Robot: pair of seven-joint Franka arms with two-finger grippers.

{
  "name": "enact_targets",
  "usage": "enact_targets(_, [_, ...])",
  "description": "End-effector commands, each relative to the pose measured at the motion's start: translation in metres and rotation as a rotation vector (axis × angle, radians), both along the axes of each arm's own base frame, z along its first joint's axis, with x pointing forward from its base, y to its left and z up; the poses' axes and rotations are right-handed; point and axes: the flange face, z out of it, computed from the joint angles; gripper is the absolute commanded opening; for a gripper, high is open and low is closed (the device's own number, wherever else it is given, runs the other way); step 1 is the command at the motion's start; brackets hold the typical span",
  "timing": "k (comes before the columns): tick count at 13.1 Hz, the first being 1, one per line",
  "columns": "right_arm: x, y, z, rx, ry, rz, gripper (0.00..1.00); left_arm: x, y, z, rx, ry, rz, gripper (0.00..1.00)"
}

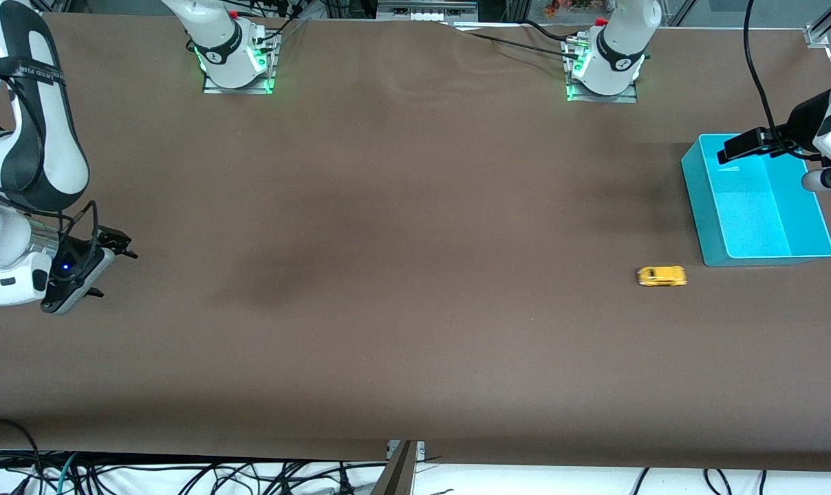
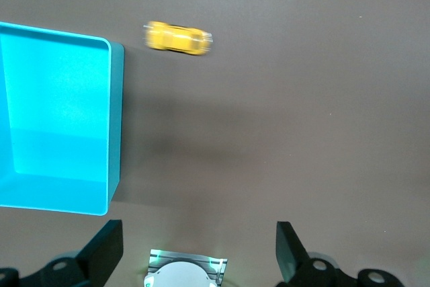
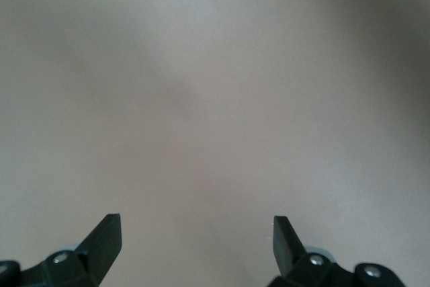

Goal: Wind and store yellow beetle car

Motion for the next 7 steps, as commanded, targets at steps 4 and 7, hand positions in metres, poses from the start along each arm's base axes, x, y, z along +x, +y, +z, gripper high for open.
enact_targets(4, [-0.01, 0.033, 0.039, -0.002, 0.071, -0.279, 1.0, 0.0, -0.002, 0.004, -0.024, 0.006, -0.007, 1.0])
enact_targets(7, [-0.01, 0.045, 0.058, -0.013, 0.1, -0.384, 1.0, 0.0, -0.002, 0.004, -0.024, 0.006, -0.008, 1.0])
